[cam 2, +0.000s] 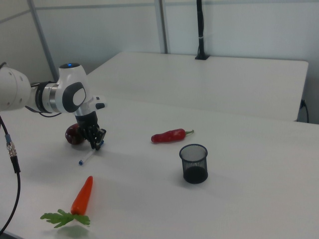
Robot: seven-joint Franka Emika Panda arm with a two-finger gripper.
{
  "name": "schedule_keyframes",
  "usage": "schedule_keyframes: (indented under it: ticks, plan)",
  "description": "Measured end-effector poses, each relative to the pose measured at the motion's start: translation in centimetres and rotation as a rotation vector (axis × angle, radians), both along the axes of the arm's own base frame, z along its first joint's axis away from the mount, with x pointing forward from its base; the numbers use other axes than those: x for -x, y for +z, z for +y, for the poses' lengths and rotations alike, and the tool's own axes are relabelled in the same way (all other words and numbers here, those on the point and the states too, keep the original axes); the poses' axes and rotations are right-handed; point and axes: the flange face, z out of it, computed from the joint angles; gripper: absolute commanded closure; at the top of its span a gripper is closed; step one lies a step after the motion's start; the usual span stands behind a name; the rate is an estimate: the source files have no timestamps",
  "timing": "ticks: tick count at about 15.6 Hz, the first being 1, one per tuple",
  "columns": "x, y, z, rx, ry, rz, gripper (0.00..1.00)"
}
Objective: Place marker
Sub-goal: 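Close the gripper on the white marker and lift it, then carry the held marker over to the black mesh pen cup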
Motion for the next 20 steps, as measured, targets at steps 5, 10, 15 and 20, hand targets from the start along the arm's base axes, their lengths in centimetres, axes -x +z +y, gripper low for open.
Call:
schedule_keyframes:
  ticks: [5,10,15,20]
  plan:
    - [-0.3,1.2,-0.1,-0.005,-0.008,-0.021,0.94]
    - [-0.6,7.0,-2.1,-0.012,-0.043,-0.073,0.94]
    - [-2.0,16.1,-10.5,-0.032,-0.169,-0.208,0.94]
    - [-3.4,21.0,-22.6,-0.017,-0.330,-0.314,0.94]
